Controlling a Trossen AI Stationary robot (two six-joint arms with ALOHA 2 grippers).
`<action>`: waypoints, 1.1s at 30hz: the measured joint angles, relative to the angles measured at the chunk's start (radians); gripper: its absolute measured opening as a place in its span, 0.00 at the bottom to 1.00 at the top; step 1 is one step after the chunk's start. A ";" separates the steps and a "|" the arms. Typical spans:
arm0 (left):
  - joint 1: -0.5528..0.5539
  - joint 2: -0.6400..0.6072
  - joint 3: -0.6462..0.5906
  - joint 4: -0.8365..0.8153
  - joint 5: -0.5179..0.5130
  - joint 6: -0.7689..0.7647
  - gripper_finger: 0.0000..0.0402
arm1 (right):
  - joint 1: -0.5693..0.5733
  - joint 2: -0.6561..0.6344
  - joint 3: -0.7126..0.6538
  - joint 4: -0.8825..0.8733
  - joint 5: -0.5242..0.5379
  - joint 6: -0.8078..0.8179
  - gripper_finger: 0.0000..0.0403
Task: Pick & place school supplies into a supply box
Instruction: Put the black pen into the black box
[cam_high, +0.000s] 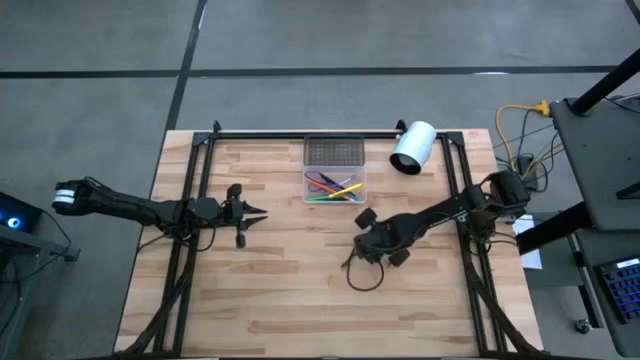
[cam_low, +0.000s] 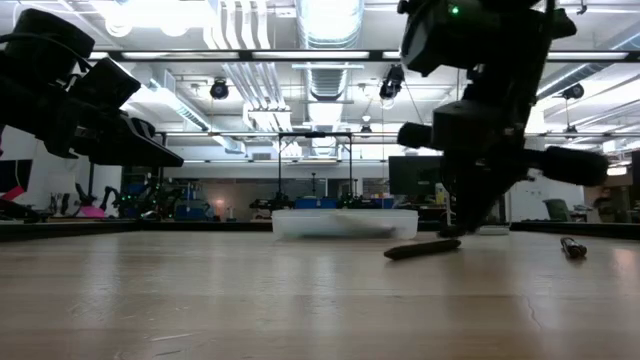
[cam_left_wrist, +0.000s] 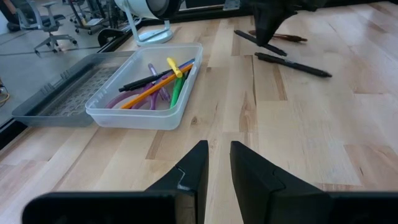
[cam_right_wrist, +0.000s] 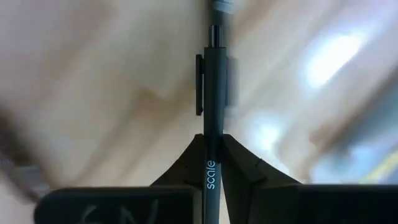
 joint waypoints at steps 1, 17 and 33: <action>0.000 0.000 0.000 0.000 0.000 0.000 0.13 | -0.001 0.000 0.003 0.005 0.026 0.003 0.04; 0.000 0.000 0.000 0.000 0.000 0.000 0.13 | -0.047 -0.002 0.034 0.216 0.352 0.103 0.04; 0.000 0.000 0.000 0.000 0.000 0.000 0.13 | -0.103 0.011 0.021 0.594 0.671 0.027 0.04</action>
